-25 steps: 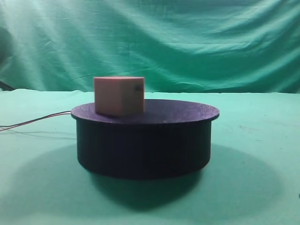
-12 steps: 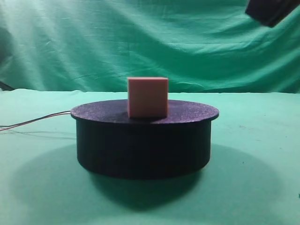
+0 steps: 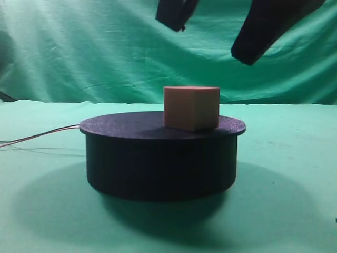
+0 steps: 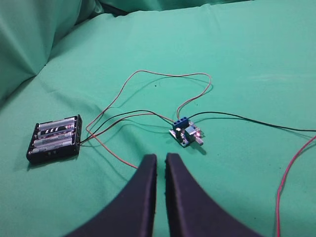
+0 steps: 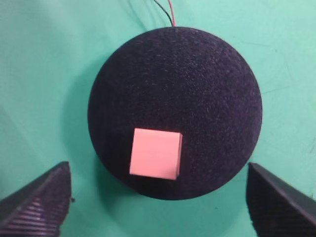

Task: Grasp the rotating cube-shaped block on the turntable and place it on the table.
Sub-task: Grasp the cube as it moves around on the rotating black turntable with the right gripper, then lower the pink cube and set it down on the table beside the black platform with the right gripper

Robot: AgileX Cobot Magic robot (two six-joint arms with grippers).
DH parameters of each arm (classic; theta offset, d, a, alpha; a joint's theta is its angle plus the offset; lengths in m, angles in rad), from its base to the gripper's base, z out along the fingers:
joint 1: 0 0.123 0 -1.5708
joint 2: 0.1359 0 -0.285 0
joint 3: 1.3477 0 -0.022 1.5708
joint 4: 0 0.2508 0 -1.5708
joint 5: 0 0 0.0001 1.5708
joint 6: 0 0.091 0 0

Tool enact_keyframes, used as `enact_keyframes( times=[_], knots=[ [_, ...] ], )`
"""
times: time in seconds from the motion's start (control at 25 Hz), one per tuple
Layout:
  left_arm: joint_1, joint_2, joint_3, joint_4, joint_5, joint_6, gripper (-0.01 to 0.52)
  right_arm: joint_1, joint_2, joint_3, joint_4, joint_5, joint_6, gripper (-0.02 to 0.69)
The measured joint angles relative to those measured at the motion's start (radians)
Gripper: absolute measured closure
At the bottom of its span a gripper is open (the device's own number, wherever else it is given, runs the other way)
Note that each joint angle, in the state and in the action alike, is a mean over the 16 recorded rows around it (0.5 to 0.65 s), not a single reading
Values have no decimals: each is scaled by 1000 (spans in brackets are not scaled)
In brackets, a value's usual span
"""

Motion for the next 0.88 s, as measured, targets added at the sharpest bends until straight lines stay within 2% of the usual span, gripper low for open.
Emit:
enact_keyframes(
  times=[0.28,0.52,0.68,0.88],
  knots=[
    [0,0,0,0,0,0,514,0,44,-33,-93,-25,34,290],
    [0,0,0,0,0,0,514,-15,32,-101,-234,47,169,407],
    [0,0,0,0,0,0,514,-57,-5,-116,-297,108,263,427],
    [0,0,0,0,0,0,514,-121,-42,-62,-289,132,308,427]
  ],
)
